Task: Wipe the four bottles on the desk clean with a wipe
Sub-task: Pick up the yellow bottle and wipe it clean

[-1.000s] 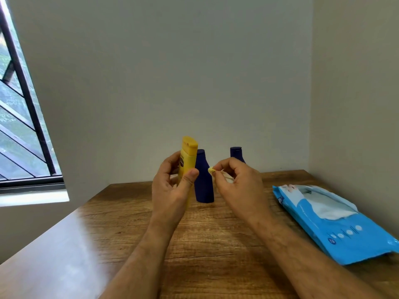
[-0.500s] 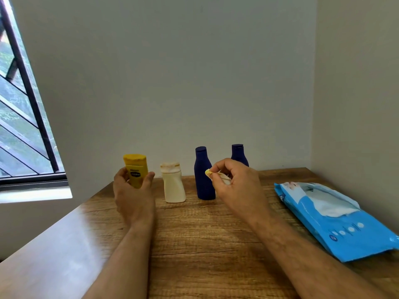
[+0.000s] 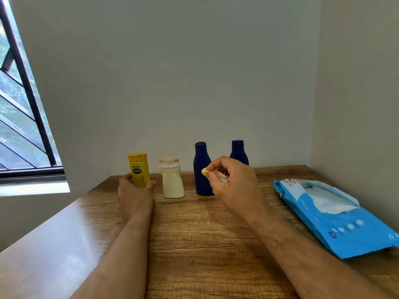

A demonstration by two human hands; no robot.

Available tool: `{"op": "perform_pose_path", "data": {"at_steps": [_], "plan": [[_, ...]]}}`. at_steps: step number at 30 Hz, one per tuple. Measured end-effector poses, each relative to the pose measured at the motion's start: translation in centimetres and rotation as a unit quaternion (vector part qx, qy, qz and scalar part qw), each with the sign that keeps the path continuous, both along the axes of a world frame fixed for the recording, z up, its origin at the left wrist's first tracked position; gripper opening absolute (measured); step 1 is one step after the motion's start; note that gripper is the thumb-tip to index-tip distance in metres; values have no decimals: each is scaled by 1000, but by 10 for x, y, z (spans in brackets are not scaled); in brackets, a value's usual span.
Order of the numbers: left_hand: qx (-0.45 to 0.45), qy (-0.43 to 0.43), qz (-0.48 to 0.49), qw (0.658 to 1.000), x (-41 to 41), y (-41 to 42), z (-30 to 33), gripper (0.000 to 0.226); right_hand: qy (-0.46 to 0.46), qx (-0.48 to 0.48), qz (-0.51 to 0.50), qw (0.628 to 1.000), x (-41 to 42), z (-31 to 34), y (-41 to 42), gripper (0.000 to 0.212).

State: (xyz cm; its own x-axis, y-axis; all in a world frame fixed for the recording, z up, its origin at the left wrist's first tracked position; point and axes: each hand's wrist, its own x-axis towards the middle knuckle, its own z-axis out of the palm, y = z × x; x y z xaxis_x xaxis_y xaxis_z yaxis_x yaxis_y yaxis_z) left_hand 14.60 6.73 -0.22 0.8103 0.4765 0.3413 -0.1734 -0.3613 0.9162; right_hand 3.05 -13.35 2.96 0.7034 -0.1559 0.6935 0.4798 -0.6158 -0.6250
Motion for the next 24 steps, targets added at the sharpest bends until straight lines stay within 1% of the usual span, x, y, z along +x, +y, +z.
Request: {"op": "perform_pose_path", "data": {"at_steps": [3, 8, 14, 20, 22, 24], "plan": [[11, 40, 8, 999, 0, 0, 1, 69, 4, -7, -1, 1000, 0, 0, 1, 11], [12, 67, 18, 997, -1, 0, 3, 72, 11, -15, 0, 1000, 0, 0, 1, 12], [23, 80, 16, 996, -3, -1, 4, 73, 16, -21, 4, 1000, 1, 0, 1, 13], [39, 98, 8, 994, -5, -2, 4, 83, 16, -23, -3, 1000, 1, -1, 1, 14], [35, 98, 5, 995, -4, -3, 5, 87, 16, -24, -1, 1000, 2, 0, 1, 13], [18, 92, 12, 996, -5, -3, 5, 85, 18, -26, 0, 1000, 2, -1, 1, 13]]}}
